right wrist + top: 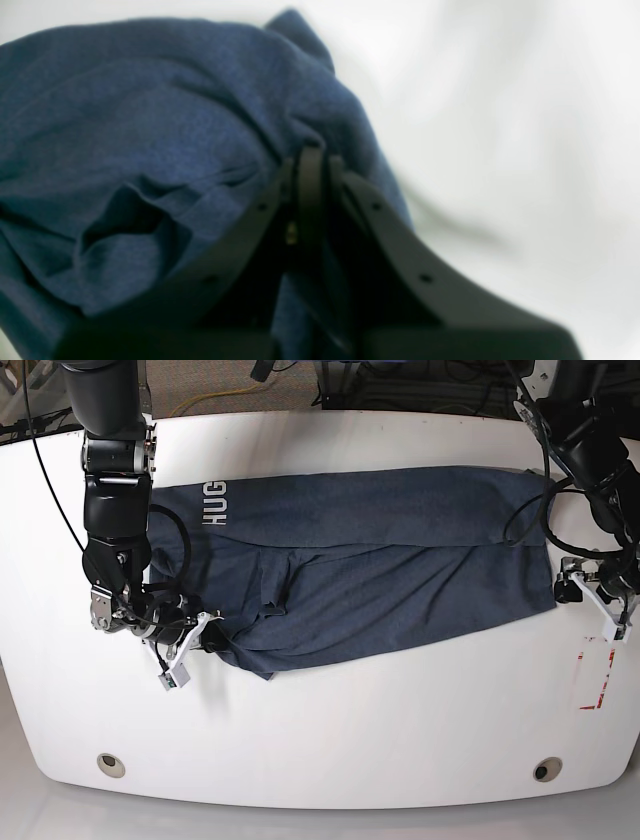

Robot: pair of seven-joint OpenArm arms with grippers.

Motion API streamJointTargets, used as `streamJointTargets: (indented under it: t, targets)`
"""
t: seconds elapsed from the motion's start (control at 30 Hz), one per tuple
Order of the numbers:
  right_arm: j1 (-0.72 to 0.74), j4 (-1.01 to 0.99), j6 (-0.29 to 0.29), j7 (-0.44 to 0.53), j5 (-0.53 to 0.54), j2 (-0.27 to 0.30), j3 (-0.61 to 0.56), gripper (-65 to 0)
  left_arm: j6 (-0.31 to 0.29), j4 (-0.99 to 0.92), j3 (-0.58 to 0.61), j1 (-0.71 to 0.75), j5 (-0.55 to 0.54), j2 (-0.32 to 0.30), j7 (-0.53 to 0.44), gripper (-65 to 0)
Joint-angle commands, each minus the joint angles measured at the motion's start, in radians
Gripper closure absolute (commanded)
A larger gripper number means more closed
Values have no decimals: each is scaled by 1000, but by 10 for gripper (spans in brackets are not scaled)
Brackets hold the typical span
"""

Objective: Fold the T-shirt properly
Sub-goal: 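Move the left gripper to the shirt's opposite corner and grasp it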

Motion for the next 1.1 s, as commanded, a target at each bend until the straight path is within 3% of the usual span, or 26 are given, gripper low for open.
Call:
streamJointTargets:
  t: [0.0,0.33,0.57,0.67,0.7,0.77,0.83,1.07]
  targets:
    - [23,21,9,24,20,13,6,0,-1,-55,1,-29,-25,-13,-76,-493]
    - [20,21,9,24,22,15,6,0,-1,-309,30,-93,-17,-19,-201,-493]
    - [20,21,9,24,22,15,6,0,-1,-375,113,-130,-23,-18,-206,-482]
    - [20,23,9,24,22,15,7,0,-1,-372,119,-133,-22,-15,-206,-368]
    - [20,23,9,24,22,15,7,0,-1,-371,127,-134,-18,-13,-206,-303]
    - [20,23,9,24,22,15,7,0,-1,-372,164,-162,-17,-13,-206,-112]
    - [20,23,9,24,22,15,9,0,30,-375,193,-174,-17,-15,-204,-8]
    - [13,82,9,-2,14,15,43,0,52,-309,239,-185,-23,-19,-203,0]
